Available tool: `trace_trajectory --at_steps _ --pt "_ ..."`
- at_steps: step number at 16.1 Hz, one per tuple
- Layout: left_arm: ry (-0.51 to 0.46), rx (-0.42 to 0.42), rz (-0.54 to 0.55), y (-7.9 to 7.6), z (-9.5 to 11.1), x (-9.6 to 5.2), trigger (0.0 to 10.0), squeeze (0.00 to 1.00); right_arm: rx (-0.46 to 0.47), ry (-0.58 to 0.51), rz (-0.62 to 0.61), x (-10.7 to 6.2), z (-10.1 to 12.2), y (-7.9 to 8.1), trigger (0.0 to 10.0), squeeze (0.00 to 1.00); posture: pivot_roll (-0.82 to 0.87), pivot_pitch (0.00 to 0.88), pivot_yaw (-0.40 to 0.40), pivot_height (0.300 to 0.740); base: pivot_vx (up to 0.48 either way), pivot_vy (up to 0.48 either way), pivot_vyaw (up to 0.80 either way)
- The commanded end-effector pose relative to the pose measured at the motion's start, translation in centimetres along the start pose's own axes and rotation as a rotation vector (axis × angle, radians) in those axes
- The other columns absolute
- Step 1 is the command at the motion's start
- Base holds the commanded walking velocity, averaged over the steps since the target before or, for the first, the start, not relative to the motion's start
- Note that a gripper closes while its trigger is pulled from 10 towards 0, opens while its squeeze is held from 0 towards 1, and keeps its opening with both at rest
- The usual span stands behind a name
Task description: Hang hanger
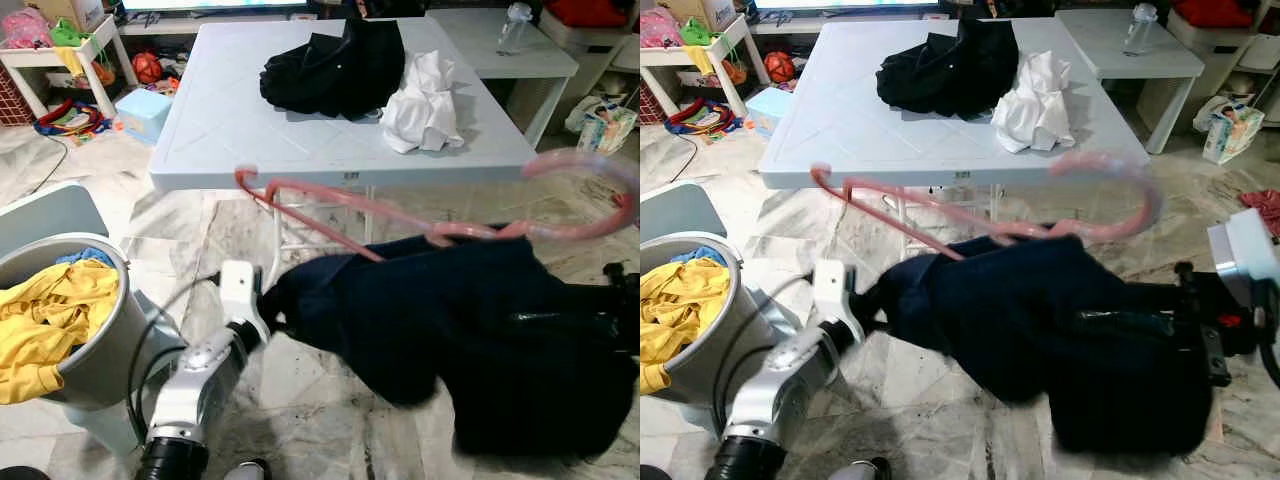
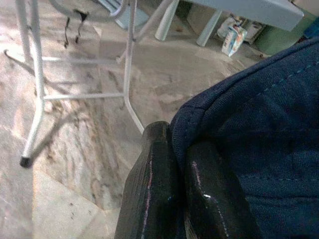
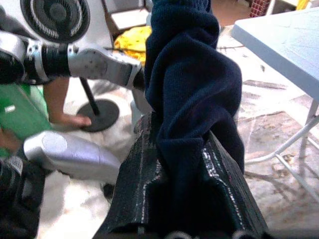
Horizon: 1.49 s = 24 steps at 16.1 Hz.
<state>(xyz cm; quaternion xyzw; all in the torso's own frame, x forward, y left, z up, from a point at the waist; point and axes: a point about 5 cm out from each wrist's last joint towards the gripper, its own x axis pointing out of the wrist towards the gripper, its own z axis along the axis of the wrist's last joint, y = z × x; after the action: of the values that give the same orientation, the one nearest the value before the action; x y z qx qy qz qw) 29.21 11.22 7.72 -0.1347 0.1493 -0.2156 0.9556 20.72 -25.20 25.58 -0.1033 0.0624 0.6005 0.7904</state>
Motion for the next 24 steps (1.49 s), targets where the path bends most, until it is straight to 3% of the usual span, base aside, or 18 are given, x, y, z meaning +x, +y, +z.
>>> trace_trajectory --at_steps 1,3,4,5,6,7,9,11,14,16,17,18,19,21,22,24 --pt "0.076 -0.005 0.071 1.5 -1.5 -0.8 0.0 0.00 -0.061 -0.128 -0.006 -0.3 2.2 0.0 10.0 0.00 -0.12 0.119 -0.018 0.740 0.000 0.000 0.00" --pt "0.081 0.095 0.015 0.8 -1.3 -0.8 0.0 0.00 -0.047 -0.145 -0.152 1.0 1.2 -1.6 10.0 0.00 -0.11 0.120 -0.024 0.740 0.000 0.000 0.00" --pt "0.076 0.169 -0.013 0.3 -1.2 -0.8 4.0 0.00 -0.059 -0.115 -0.238 2.1 0.4 -2.8 10.0 0.00 -0.10 0.120 -0.026 0.740 0.000 0.000 0.00" --pt "0.066 0.241 -0.044 -0.4 -1.0 -0.8 8.7 0.00 -0.085 -0.072 -0.334 3.3 -0.6 -3.9 10.0 0.00 -0.09 0.119 -0.029 0.740 0.000 0.000 0.00" --pt "0.048 0.271 -0.063 -0.9 -0.7 -0.8 10.0 0.20 -0.106 -0.035 -0.387 4.5 -1.6 -4.6 10.0 0.00 -0.08 0.118 -0.030 0.740 0.000 0.000 0.00" --pt "0.006 0.299 -0.168 -2.3 -0.3 -1.1 10.0 1.00 -0.140 0.017 -0.423 6.5 -3.2 -5.0 10.0 0.00 -0.06 0.118 -0.035 0.740 0.000 0.000 0.00" --pt "-0.020 0.367 -0.204 -2.9 -0.1 -1.7 10.0 1.00 -0.125 0.022 -0.399 8.1 -4.4 -4.9 10.0 0.00 -0.04 0.116 -0.036 0.740 0.000 0.000 0.00" --pt "-0.039 0.446 -0.248 -2.9 -0.2 -3.1 10.0 1.00 -0.105 0.094 -0.374 9.5 -6.2 -4.8 10.0 0.00 -0.02 0.114 -0.038 0.740 0.000 0.000 0.00" --pt "-0.036 0.492 -0.294 -2.5 -1.1 -5.8 10.0 1.00 -0.185 0.189 -0.347 10.7 -8.2 -5.4 10.0 0.00 0.00 0.119 -0.044 0.740 0.000 0.000 0.00" --pt "-0.035 0.533 -0.324 -2.5 -0.7 -6.4 10.0 1.00 -0.271 0.249 -0.343 10.9 -9.2 -6.0 10.0 0.00 0.02 0.119 -0.047 0.740 0.000 0.000 0.00" --pt "-0.061 0.579 -0.354 -2.5 0.1 -6.4 10.0 1.00 -0.270 0.272 -0.355 10.8 -10.0 -6.6 10.0 0.00 0.02 0.117 -0.045 0.740 0.000 0.000 0.00" --pt "-0.114 0.610 -0.357 -2.6 1.0 -6.4 10.0 1.00 -0.271 0.308 -0.384 10.5 -10.4 -6.9 10.0 0.00 0.02 0.112 -0.043 0.740 0.000 0.000 0.00" --pt "-0.183 0.616 -0.352 -2.9 2.3 -6.4 10.0 1.00 -0.333 0.332 -0.410 10.2 -10.6 -7.4 10.0 0.00 0.02 0.112 -0.043 0.740 0.000 0.000 0.00" --pt "-0.239 0.659 -0.394 -3.7 3.8 -6.4 10.0 1.00 -0.428 0.367 -0.287 9.8 -10.4 -7.4 10.0 0.00 0.02 0.110 -0.046 0.740 0.000 0.000 0.00" --pt "-0.236 0.678 -0.414 -3.8 3.8 -6.4 10.0 1.00 -0.407 0.399 -0.168 9.2 -10.3 -7.1 10.0 0.00 0.02 0.107 -0.049 0.740 0.000 0.000 0.00" --pt "-0.210 0.729 -0.437 -3.3 3.5 -6.5 10.0 1.00 -0.408 0.458 -0.055 8.2 -10.5 -6.7 10.0 0.00 0.02 0.106 -0.050 0.740 0.000 0.000 0.00"
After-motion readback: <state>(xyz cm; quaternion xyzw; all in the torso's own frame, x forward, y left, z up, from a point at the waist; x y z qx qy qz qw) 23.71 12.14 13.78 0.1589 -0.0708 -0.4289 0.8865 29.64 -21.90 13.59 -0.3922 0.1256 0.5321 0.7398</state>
